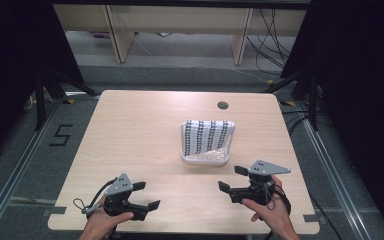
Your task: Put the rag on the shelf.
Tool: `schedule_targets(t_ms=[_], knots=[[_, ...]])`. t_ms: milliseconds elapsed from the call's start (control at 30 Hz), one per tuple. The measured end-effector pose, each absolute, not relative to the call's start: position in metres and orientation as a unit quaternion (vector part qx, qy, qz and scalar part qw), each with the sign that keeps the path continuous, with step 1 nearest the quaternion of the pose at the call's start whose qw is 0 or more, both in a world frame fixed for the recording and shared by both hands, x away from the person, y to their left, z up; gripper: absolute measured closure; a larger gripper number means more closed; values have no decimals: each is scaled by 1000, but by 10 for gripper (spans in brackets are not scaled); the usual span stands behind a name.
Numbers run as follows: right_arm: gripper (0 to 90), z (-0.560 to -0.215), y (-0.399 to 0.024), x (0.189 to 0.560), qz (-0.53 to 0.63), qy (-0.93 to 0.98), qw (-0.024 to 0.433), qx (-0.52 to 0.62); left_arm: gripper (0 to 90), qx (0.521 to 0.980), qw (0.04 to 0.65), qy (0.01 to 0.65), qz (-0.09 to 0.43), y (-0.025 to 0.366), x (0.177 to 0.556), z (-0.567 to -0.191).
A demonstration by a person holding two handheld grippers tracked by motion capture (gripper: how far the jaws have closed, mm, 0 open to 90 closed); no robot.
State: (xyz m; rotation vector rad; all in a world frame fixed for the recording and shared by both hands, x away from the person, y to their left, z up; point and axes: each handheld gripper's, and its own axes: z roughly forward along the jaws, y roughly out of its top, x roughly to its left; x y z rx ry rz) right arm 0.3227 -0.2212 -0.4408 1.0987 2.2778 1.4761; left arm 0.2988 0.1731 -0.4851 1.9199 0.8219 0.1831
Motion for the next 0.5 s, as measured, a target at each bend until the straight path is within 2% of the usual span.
schedule_targets(t_ms=[300, 333, 500], knots=[[176, -456, -216, 311, 482, 790, 90, 368, 149, 825, 457, 313, 113, 163, 284, -495], [176, -458, -217, 311, 478, 797, 105, 354, 149, 826, 457, 310, 118, 162, 283, -496], [174, -469, -214, 305, 472, 798, 78, 365, 149, 821, 460, 321, 108, 156, 276, -501]])
